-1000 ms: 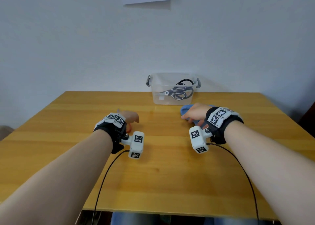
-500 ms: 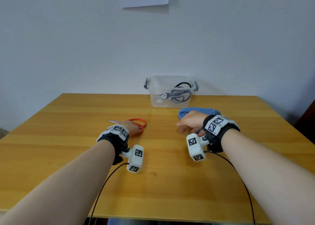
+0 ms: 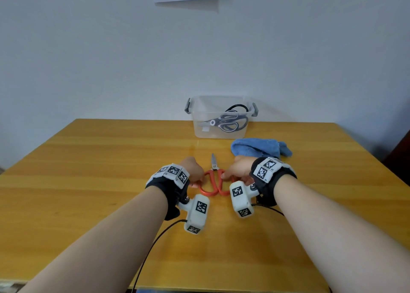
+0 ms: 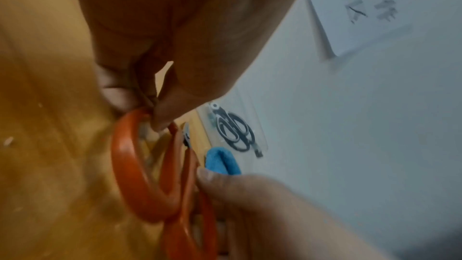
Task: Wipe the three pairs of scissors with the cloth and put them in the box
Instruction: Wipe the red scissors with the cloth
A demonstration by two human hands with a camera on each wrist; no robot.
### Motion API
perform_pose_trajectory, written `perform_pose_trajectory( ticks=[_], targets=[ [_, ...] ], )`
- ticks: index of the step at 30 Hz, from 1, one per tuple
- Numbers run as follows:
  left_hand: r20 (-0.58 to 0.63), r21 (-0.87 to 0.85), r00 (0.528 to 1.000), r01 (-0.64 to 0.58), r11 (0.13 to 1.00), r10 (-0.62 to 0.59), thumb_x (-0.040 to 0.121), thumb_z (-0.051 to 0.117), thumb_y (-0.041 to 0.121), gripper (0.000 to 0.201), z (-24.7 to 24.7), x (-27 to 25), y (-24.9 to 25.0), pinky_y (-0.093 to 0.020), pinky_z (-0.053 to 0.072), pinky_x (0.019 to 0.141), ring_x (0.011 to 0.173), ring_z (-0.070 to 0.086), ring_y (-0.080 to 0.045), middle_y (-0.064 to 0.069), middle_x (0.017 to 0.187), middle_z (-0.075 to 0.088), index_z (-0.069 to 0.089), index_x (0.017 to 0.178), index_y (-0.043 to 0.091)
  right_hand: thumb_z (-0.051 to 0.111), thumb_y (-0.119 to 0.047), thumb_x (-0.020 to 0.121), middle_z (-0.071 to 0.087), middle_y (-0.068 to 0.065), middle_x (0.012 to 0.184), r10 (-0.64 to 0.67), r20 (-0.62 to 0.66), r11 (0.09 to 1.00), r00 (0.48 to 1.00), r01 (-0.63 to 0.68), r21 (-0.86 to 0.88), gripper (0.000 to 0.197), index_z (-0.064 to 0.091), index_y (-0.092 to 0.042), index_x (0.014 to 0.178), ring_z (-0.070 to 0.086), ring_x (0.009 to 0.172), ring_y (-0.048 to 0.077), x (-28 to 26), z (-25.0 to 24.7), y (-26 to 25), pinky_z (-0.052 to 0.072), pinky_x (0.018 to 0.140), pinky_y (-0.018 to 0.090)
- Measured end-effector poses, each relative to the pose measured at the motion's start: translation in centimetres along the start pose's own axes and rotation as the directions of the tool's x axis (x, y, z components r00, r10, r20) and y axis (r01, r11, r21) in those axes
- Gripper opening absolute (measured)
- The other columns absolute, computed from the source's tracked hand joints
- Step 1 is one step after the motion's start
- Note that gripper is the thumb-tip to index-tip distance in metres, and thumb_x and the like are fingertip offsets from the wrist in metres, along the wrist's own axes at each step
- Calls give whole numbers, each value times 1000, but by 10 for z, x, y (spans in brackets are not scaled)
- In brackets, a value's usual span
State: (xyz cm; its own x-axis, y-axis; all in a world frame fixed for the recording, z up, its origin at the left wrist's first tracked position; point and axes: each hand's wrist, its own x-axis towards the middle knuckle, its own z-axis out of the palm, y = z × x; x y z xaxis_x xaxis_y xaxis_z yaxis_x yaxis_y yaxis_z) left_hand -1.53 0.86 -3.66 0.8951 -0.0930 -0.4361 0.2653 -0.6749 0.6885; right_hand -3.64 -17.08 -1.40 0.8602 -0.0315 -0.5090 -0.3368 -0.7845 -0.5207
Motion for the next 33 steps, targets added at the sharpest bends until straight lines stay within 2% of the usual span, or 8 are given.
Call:
perform_pose_trajectory(
  ticks=[3, 6, 10, 14, 17, 21, 26, 33],
  targets=[
    [81, -91, 996, -23, 996, 31, 73, 80, 12, 44, -8, -2, -6, -38, 46, 57, 59, 51, -27, -20, 74, 61, 70, 106, -16, 75, -23, 91, 73, 11, 96, -50, 27, 950, 998, 40, 309, 36, 65, 3, 114, 71, 78, 24, 2, -9, 4, 58, 71, 33],
    [64, -327, 993, -75, 942, 101, 99, 63, 13, 13, -13, -18, 2, -26, 34, 47, 50, 53, -18, -7, 73, 63, 67, 98, 0, 60, -10, 101, 69, 11, 83, -187, -30, 815, 982, 172, 554, 9, 65, -3, 104, 66, 57, 17, -8, -15, 0, 53, 52, 28],
    [-26, -449, 985, -164, 878, 170, 104, 58, 17, 13, -35, -25, 17, -26, 33, 51, 50, 52, -11, 3, 68, 58, 67, 100, 9, 60, -15, 102, 57, 6, 71, -241, -193, 735, 951, 309, 604, 9, 65, -10, 96, 54, 54, 16, -12, -24, -1, 42, 51, 27],
    [-159, -463, 985, -135, 876, 68, 97, 69, 28, 19, -59, -25, 12, -24, 33, 47, 48, 42, -11, 3, 65, 50, 76, 92, 11, 67, -38, 96, 73, 17, 87, -185, -306, 864, 934, 303, 402, 18, 73, -21, 94, 65, 75, 31, -14, -40, 6, 52, 68, 42],
    [-116, -775, 990, -140, 616, 78, 97, 69, 29, 17, -67, -22, 7, -23, 35, 47, 49, 47, -7, 5, 69, 58, 72, 100, 13, 62, -43, 97, 58, 5, 63, -198, -249, 847, 948, 294, 444, 38, 74, -7, 102, 52, 59, 22, -10, -44, 11, 43, 60, 35],
    [-49, -981, 996, -62, 182, 76, 95, 71, 37, 25, -61, -23, 13, -32, 51, 75, 72, 62, -15, 0, 80, 65, 64, 96, 13, 49, -28, 107, 40, -2, 57, -277, -257, 557, 926, 373, 742, 24, 64, -11, 102, 34, 49, 14, -13, -39, 2, 34, 52, 27],
    [52, -957, 985, 2, 290, 164, 96, 71, 36, 25, -41, -28, 28, -38, 57, 73, 101, 72, -25, 0, 102, 72, 62, 109, 17, 45, -25, 109, 42, -2, 56, -321, -322, 432, 891, 440, 787, 20, 58, -10, 106, 33, 50, 14, -17, -35, -14, 29, 53, 29],
    [41, -939, 933, -86, 333, 358, 95, 71, 37, 36, -26, -36, 58, -39, 58, 87, 113, 71, -21, 7, 116, 76, 66, 130, 27, 48, -23, 107, 51, 5, 61, -355, -306, 254, 883, 407, 877, 19, 61, -14, 98, 49, 53, 20, -21, -44, -16, 48, 53, 28]
  ],
)
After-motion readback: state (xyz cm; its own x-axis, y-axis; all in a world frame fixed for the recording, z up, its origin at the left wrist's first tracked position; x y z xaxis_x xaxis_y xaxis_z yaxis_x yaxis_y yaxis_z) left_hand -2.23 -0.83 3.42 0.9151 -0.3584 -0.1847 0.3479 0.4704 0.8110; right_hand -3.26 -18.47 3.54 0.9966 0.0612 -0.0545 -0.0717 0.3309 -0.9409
